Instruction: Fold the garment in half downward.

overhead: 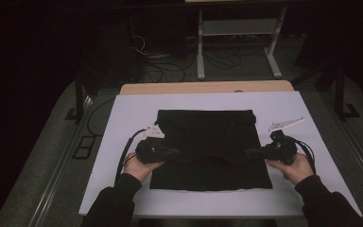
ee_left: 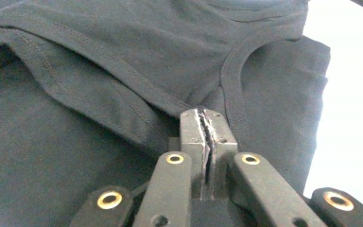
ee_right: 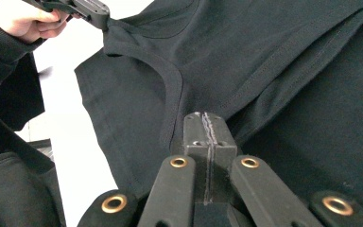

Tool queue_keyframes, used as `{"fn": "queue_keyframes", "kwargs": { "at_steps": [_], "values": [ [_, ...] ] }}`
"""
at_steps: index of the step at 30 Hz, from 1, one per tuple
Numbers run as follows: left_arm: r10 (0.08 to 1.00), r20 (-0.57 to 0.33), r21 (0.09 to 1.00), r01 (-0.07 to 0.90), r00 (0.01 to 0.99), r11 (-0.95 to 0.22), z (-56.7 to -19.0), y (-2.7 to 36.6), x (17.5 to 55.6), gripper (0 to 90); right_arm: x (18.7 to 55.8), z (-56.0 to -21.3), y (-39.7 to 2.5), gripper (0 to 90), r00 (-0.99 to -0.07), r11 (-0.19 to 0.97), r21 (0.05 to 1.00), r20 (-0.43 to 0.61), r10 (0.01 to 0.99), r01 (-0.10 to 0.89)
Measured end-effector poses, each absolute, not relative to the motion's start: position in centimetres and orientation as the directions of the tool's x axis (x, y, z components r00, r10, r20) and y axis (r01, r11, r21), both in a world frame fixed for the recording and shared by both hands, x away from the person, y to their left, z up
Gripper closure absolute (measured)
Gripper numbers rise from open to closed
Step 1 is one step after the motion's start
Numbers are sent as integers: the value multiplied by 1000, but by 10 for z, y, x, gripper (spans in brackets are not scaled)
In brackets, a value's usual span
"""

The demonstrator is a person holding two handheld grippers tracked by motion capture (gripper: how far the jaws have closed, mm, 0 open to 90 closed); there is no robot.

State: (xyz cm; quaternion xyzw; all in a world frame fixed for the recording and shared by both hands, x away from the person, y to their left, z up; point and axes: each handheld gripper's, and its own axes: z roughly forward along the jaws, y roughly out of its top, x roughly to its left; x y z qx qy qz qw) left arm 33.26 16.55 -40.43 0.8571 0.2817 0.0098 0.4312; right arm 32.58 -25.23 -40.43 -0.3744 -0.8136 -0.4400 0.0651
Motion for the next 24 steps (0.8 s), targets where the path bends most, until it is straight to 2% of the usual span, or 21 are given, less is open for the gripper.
{"fn": "queue_keyframes", "kwargs": {
  "at_steps": [24],
  "values": [
    [480,-223,745,465,849,-478,-402,168,313,869,307,-405,-254,884,-714,340,661,444,541,669]
  ]
}}
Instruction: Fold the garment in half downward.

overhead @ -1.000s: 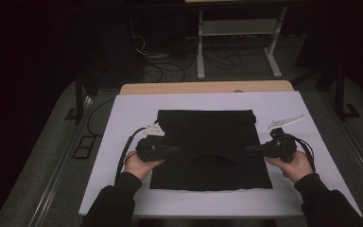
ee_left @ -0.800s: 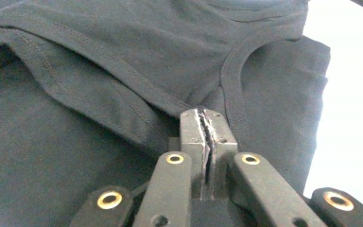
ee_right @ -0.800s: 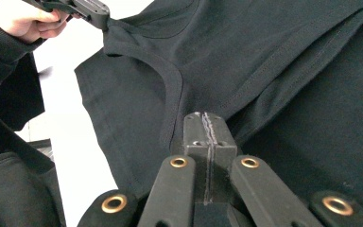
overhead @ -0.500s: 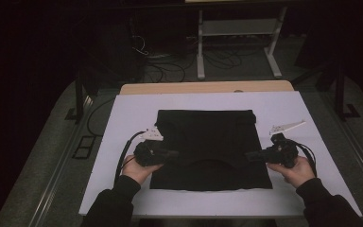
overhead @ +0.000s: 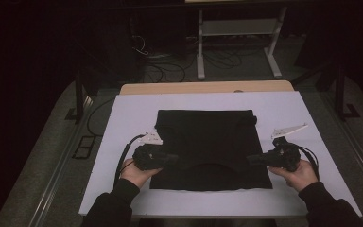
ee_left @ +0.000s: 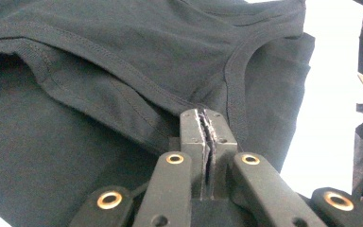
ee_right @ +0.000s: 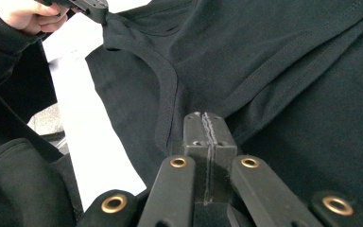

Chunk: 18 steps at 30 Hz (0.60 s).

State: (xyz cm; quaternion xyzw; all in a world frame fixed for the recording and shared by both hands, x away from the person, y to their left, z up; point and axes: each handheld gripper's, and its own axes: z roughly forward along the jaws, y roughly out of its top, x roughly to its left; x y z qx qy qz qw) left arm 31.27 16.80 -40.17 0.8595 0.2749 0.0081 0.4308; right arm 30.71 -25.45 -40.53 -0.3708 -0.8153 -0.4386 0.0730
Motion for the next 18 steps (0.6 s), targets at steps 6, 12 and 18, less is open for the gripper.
{"fn": "queue_keyframes", "kwargs": {
  "at_steps": [6,12,18],
  "values": [
    [468,-219,739,458,856,-493,-401,168,307,869,303,-406,-254,884,-717,350,656,444,537,669],
    [459,-216,738,452,862,-501,-400,166,301,869,299,-406,-254,884,-720,352,657,446,532,667],
    [450,-215,731,448,867,-514,-401,165,297,869,295,-407,-254,884,-723,361,652,449,524,667]
  ]
}}
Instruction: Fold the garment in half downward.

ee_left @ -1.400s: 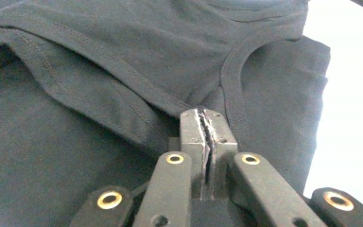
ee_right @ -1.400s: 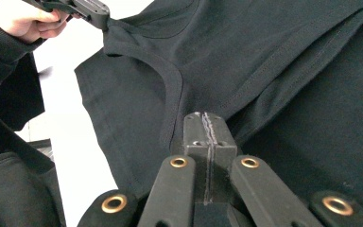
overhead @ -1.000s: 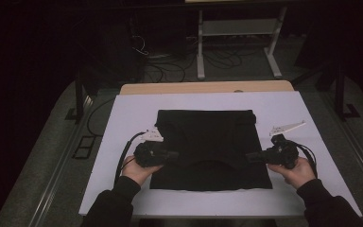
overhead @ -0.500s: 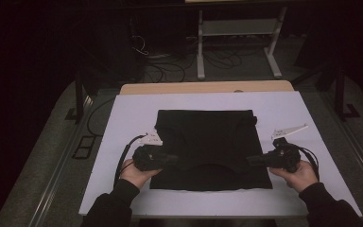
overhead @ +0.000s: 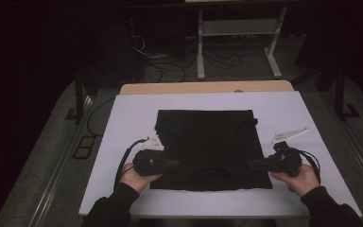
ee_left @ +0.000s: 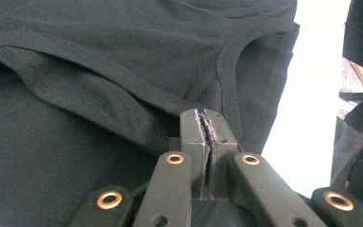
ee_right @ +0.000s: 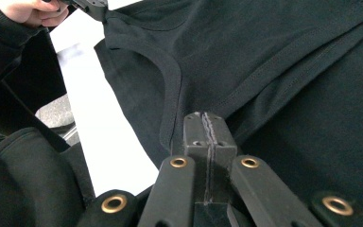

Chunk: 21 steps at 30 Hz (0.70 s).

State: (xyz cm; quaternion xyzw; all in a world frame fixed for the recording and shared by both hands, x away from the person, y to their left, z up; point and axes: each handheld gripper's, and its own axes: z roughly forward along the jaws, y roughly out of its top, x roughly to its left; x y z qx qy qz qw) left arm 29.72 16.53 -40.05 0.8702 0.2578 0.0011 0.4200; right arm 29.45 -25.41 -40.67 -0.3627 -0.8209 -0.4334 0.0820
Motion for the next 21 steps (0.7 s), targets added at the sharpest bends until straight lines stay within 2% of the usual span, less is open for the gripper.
{"fn": "queue_keyframes", "kwargs": {
  "at_steps": [21],
  "values": [
    [432,-220,698,450,875,-557,-407,170,286,869,278,-412,-247,884,-737,415,620,462,494,666]
  ]
}}
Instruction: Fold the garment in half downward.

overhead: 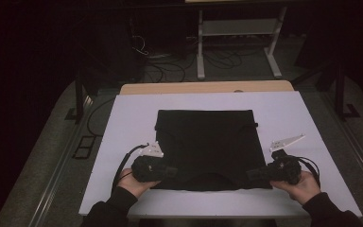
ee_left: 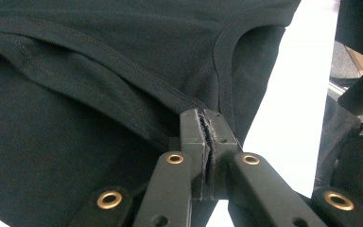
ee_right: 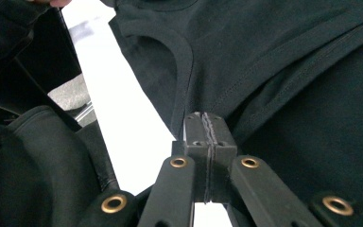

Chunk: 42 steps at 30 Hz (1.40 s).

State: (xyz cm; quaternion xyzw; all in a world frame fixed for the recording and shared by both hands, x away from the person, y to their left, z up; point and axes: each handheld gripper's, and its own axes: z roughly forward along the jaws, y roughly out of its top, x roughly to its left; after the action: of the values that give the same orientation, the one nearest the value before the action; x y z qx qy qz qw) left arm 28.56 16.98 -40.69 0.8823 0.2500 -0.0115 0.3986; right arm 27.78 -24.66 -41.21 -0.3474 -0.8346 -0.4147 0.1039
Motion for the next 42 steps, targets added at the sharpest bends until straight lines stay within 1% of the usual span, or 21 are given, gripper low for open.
{"fn": "queue_keyframes", "kwargs": {
  "at_steps": [18,34,36,37,38,42],
  "values": [
    [422,-237,621,470,875,-627,-418,170,280,869,272,-418,-241,879,-739,458,585,468,484,670],
    [429,-256,600,491,866,-632,-422,170,278,848,272,-421,-239,864,-737,472,569,468,487,673],
    [435,-259,601,497,862,-626,-423,171,278,823,273,-422,-239,835,-735,472,565,472,488,676],
    [436,-260,601,498,862,-625,-422,172,279,799,273,-422,-239,800,-733,473,563,472,489,678],
    [441,-258,604,500,860,-621,-422,172,278,771,273,-422,-239,787,-730,471,560,473,494,681],
    [471,-253,610,517,845,-600,-421,176,279,621,273,-420,-240,698,-731,463,572,447,515,677]
  ]
}}
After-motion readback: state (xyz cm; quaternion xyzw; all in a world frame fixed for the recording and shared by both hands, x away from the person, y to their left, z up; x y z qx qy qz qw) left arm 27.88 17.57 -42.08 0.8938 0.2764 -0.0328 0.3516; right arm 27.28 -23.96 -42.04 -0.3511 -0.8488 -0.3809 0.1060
